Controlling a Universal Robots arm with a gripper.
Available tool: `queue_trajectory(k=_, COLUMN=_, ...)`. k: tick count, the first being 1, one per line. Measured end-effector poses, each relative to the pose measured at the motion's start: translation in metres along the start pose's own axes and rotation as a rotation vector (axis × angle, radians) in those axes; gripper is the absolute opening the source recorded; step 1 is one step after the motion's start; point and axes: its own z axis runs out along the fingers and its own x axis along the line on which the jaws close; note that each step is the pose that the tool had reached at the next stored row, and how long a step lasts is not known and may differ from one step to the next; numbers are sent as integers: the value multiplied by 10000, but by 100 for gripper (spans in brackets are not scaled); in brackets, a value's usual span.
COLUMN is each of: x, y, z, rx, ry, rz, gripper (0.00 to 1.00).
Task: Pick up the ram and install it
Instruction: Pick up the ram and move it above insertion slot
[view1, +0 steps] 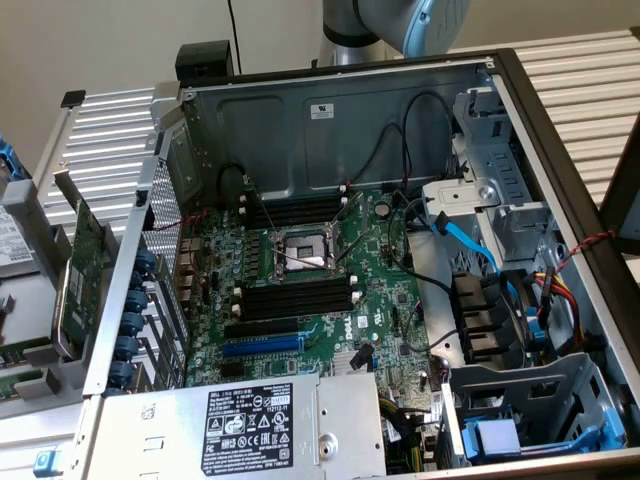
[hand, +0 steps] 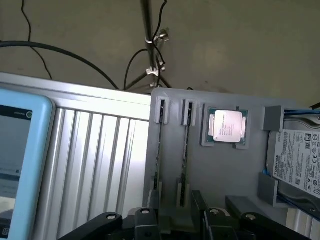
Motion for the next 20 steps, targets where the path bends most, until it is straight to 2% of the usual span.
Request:
queue_trajectory(k=18, x=4, y=28, z=326, rx=9, ry=-1, rz=435, gripper=39)
queue_trajectory(k=20, x=20, y=31, z=352, rx=53, ry=5, rz=479, gripper=39)
